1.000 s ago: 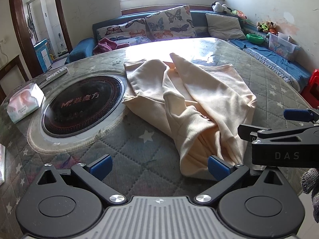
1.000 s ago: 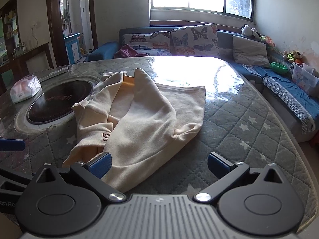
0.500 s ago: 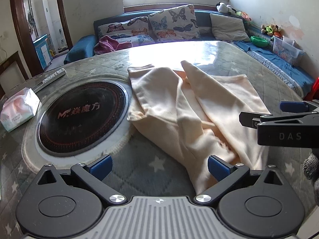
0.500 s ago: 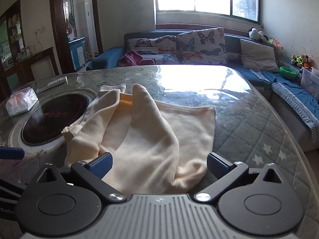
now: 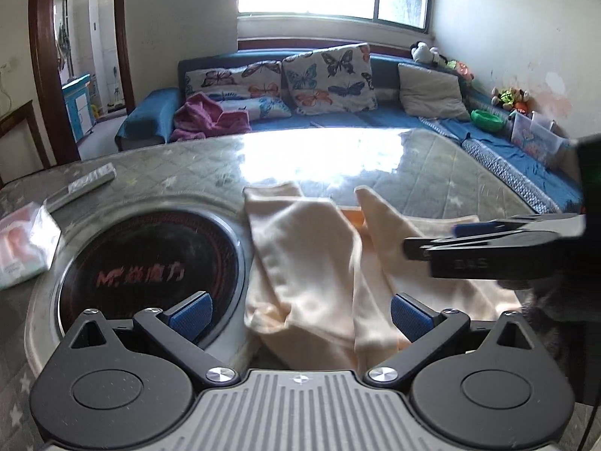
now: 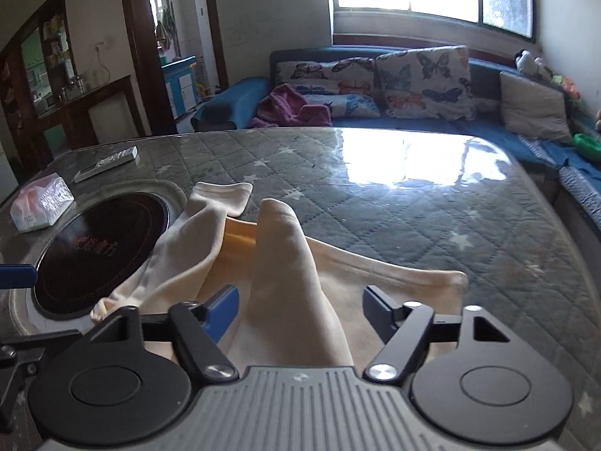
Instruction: Fold clothes
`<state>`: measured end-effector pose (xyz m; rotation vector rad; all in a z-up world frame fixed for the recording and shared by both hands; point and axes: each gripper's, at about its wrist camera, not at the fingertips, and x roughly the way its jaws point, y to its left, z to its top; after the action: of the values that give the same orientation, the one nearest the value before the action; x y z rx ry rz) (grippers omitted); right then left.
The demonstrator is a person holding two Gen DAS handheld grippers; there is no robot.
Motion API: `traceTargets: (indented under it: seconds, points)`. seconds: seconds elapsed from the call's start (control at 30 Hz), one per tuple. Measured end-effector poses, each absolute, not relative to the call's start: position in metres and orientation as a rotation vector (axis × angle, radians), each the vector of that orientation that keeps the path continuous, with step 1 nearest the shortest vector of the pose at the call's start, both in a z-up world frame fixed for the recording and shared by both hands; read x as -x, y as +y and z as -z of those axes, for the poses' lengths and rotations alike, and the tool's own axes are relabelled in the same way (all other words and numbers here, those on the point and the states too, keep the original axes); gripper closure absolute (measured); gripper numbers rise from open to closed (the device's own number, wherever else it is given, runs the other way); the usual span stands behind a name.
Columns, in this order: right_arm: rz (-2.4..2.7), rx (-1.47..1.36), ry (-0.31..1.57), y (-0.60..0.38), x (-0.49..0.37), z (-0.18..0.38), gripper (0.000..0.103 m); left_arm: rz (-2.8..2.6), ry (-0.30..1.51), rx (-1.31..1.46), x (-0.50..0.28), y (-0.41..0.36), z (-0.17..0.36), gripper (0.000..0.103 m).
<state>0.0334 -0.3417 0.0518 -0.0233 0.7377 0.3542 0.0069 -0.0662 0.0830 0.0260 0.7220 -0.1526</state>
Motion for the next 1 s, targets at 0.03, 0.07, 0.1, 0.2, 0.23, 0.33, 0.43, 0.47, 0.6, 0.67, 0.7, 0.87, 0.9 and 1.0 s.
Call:
traceTargets:
  seconds: [0.03, 0.07, 0.1, 0.2, 0.23, 0.33, 0.43, 0.47, 0.6, 0.67, 0.7, 0.87, 0.9, 1.0]
  points:
    - [-0.364, 0.021, 0.742, -0.340, -0.039, -0.050, 0.038, 0.159, 0.715, -0.027, -0.011, -0.067, -0.084, 0.001]
    - [-0.369, 0.023, 0.746, -0.339, -0.044, -0.048, 0.039, 0.165, 0.709, -0.028, -0.014, -0.069, -0.085, 0.003]
    - [-0.375, 0.025, 0.750, -0.337, -0.049, -0.046, 0.041, 0.172, 0.707, -0.028, -0.019, -0.071, -0.085, 0.006]
    - [-0.387, 0.027, 0.766, -0.334, -0.063, -0.039, 0.055, 0.194, 0.701, -0.028, -0.035, -0.077, -0.086, 0.011]
    - [-0.390, 0.023, 0.776, -0.334, -0.067, -0.038, 0.058, 0.201, 0.699, -0.028, -0.040, -0.079, -0.087, 0.011]
    - [-0.408, -0.008, 0.793, -0.340, -0.075, -0.032, 0.070, 0.211, 0.715, -0.012, -0.063, -0.085, -0.083, 0.015]
    - [-0.418, -0.016, 0.796, -0.345, -0.075, -0.029, 0.087, 0.197, 0.736, -0.020, -0.087, -0.091, -0.075, 0.020]
    - [-0.421, -0.019, 0.792, -0.347, -0.074, -0.029, 0.088, 0.185, 0.747, -0.026, -0.095, -0.093, -0.071, 0.020]
    - [-0.405, -0.025, 0.754, -0.356, -0.065, -0.036, 0.094, 0.166, 0.794, -0.035, -0.114, -0.103, -0.060, 0.019]
    - [-0.395, -0.024, 0.741, -0.360, -0.063, -0.039, 0.095, 0.136, 0.808, -0.038, -0.122, -0.106, -0.055, 0.019]
    - [-0.386, -0.027, 0.735, -0.362, -0.062, -0.040, 0.095, 0.123, 0.809, -0.056, -0.124, -0.108, -0.053, 0.019]
    - [-0.332, -0.021, 0.701, -0.375, -0.052, -0.049, 0.096, 0.091, 0.840, -0.125, -0.134, -0.111, -0.036, 0.051]
    - [-0.322, -0.021, 0.693, -0.379, -0.049, -0.051, 0.096, 0.087, 0.844, -0.119, -0.133, -0.107, -0.035, 0.062]
    - [-0.293, -0.034, 0.673, -0.392, -0.038, -0.058, 0.096, 0.109, 0.825, -0.102, -0.126, -0.092, -0.037, 0.085]
